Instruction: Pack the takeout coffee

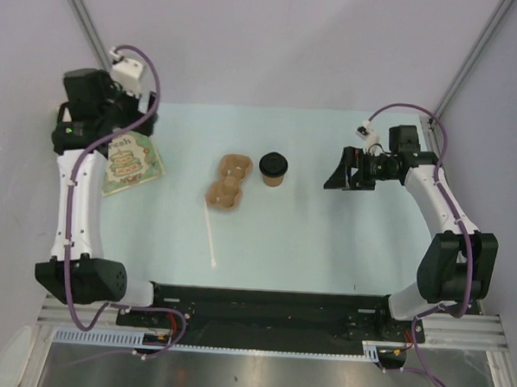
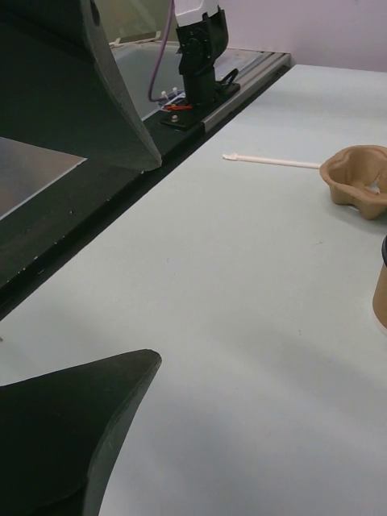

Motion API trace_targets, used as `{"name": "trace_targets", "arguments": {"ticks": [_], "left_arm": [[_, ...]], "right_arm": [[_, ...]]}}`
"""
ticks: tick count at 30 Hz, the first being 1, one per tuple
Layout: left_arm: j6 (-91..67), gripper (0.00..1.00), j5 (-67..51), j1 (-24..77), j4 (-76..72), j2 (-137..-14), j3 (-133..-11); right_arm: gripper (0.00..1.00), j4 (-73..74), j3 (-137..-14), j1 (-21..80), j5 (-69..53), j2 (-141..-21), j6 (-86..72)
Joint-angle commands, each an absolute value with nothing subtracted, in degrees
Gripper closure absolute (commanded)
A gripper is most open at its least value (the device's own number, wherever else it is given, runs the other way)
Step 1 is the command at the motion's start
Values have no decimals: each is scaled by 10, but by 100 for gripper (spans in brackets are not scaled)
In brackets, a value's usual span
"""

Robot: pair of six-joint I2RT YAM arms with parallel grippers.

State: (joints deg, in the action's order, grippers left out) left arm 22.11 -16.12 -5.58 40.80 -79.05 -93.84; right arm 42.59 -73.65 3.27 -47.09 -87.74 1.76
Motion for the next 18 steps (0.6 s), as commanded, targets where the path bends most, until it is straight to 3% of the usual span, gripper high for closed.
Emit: {"name": "trace_targets", "arguments": {"ticks": [1,11,18], "left_arm": [[313,0,-150,-128,493,-849,-1038],[442,1,-146,-158,482,-925,-1076],[507,1,-163,-157,571,-1008,-1174]], "right_arm": [[0,428,-750,33,-483,-853,28],[0,426,-750,33,-491,-863,25],[0,420,-750,27,-497,-865,18]]}}
